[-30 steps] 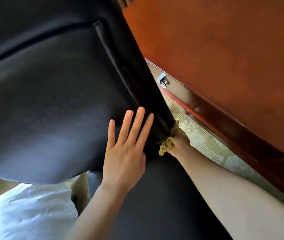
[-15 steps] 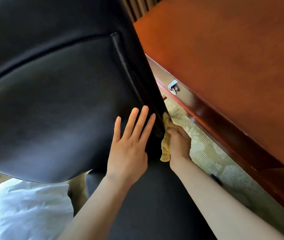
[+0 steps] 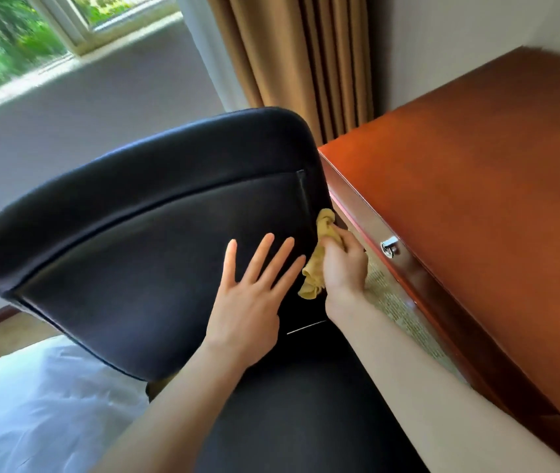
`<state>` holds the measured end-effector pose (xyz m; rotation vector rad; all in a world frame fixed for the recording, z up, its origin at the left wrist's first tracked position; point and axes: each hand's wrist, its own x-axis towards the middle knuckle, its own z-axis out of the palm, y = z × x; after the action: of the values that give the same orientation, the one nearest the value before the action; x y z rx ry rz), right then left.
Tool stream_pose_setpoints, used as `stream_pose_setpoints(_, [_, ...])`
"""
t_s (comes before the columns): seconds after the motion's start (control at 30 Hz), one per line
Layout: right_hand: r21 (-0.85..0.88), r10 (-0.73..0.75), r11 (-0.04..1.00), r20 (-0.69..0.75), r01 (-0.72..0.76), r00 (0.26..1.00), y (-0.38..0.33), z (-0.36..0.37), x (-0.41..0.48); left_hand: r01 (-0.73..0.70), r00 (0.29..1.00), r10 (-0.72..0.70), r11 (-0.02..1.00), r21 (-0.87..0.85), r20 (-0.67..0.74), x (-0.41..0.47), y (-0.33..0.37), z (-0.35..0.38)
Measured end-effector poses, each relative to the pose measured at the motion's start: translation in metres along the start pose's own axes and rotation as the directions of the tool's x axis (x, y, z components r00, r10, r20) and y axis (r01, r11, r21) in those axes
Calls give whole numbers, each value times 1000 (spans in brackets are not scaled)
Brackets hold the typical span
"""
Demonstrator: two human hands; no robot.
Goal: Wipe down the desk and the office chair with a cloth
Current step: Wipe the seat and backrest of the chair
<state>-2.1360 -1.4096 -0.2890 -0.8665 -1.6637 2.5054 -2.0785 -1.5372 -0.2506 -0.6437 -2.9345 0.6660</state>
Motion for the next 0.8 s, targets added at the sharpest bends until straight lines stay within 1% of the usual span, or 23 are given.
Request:
stream_pose_setpoints(0.1, [-2,33,999,-15,-33,999,-14,11,6,24,1000,-25,999,45,8,-5,-21,-17])
stream_pose_setpoints(0.13, [1,62,998,10,-62,998,-20,17,5,56,998,-57,997,55,10,-11,-32,-27])
stream_pose_setpoints(0.2, [7,136,991,32,-136,990,-20,14,7,77,996,-79,995,65,33,-13,-42,-37])
stream_pose_setpoints(0.23, [2,144,989,59,-145,988,-27,17,2,117,992,-119,992,53,37,-19,-51,-46])
stream_pose_setpoints(0.33, [-40,63,997,103,-59,993,-61,26,-18,283,959,-282,956,-80,28,-31,-67,-71])
stream_pose_setpoints(0.43, [-86,-5,996,255,28,967,-98,37,-41,405,913,-400,867,-290,79,-33,-74,-93])
stream_pose_setpoints(0.47, [-102,-34,992,323,71,946,-109,41,-54,439,894,-433,803,-403,110,-37,-74,-102])
stream_pose_setpoints(0.5, [-118,-61,986,384,114,921,-117,43,-68,461,875,-458,693,-554,155,-40,-73,-111])
stream_pose_setpoints(0.53, [-130,-79,980,437,150,896,-124,45,-81,458,858,-473,530,-714,199,-42,-71,-121])
stream_pose_setpoints(0.57, [-133,-88,976,482,172,872,-129,47,-92,419,852,-469,347,-839,232,-42,-67,-129])
stream_pose_setpoints(0.6, [-119,-95,975,536,186,839,-135,49,-104,355,849,-471,175,-918,239,-43,-63,-139])
stream_pose_setpoints(0.67, [-83,-92,979,643,188,761,-145,51,-127,195,838,-493,-130,-972,234,-48,-52,-159])
stream_pose_setpoints(0.7, [-79,-83,979,684,187,725,-148,50,-137,113,832,-507,-242,-964,225,-49,-45,-166])
stream_pose_setpoints(0.73, [-79,-77,978,718,192,692,-148,48,-146,39,817,-534,-323,-946,216,-49,-39,-171])
stream_pose_setpoints(0.8, [-72,-64,980,766,185,640,-147,44,-157,-78,755,-618,-417,-906,219,-51,-27,-176])
